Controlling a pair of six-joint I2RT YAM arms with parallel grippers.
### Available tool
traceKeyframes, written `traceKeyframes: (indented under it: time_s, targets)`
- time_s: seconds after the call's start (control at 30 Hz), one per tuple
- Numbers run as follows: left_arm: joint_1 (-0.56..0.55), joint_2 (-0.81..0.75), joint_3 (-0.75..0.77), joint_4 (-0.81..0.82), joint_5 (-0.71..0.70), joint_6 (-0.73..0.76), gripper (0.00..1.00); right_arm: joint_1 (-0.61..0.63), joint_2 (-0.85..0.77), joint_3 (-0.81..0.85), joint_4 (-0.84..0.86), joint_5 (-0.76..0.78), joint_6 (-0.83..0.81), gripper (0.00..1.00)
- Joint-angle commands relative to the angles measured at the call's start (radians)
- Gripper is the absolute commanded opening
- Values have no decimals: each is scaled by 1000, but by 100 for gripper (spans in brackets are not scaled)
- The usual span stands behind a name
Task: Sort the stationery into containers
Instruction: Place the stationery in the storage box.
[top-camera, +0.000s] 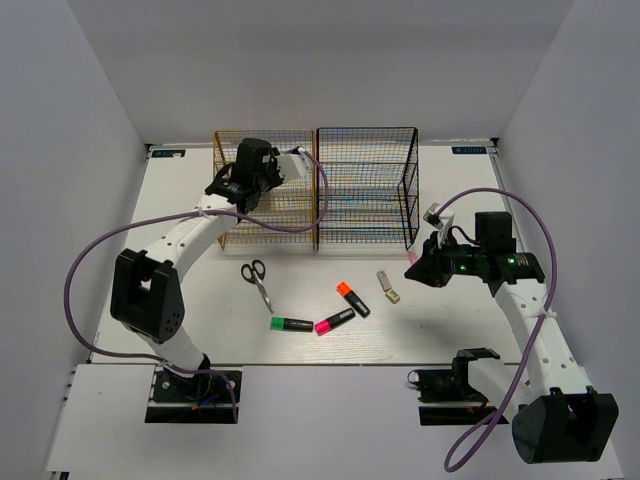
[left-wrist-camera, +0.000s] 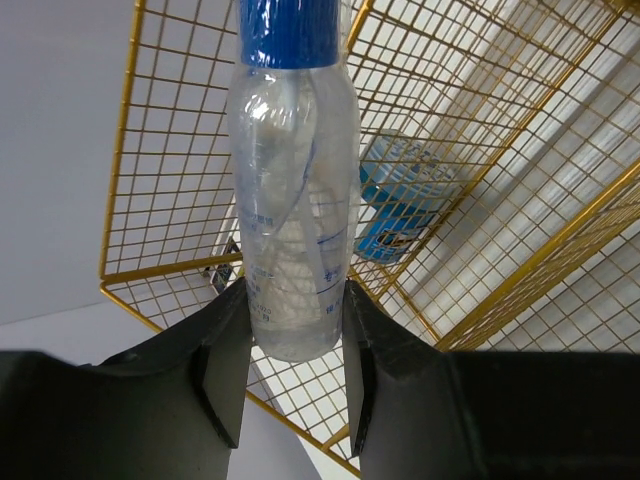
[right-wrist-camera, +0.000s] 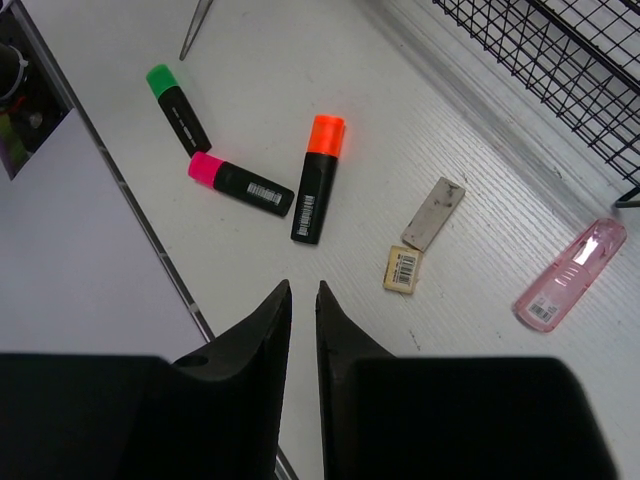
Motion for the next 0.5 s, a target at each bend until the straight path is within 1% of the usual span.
traceKeyframes:
  time_s: [0.0, 0.07, 0.1, 0.17, 0.23, 0.3, 0.33, 0.37, 0.4, 0.43, 0.47]
  targets:
    - [-13, -13, 11, 56, -35, 13, 14, -3, -6, 10, 6, -3, -4, 19]
    - [-11, -15, 14, 47, -43, -5, 18, -5, -7, 8, 4, -2, -4, 19]
    - [-10, -16, 13, 42, -43, -17, 28, -5, -6, 11, 4, 0, -4, 19]
    - [-13, -7, 17, 42, -54, -33, 53, -5, -6, 13, 6, -2, -4, 19]
    - [-13, 2, 17, 42, -100, -51, 65, -5, -4, 13, 4, -3, -4, 19]
    - [-11, -3, 17, 45, -114, -76, 70, -5, -4, 13, 4, -5, -4, 21]
    - [-11, -12, 14, 47, -120, -82, 78, -5, -1, 13, 1, -3, -4, 21]
    - [-11, -15, 17, 47, -120, -97, 81, -5, -7, 13, 1, -5, -3, 25]
    - [-10, -18, 20, 39, -121, -105, 81, -5, -6, 13, 1, -5, -4, 35]
    - [-13, -23, 39, 30, -130, -113, 81, -6, -6, 11, 1, -6, -3, 42]
    - [-16, -27, 46, 18, -141, -135, 77, -8, -7, 11, 3, -3, -1, 50]
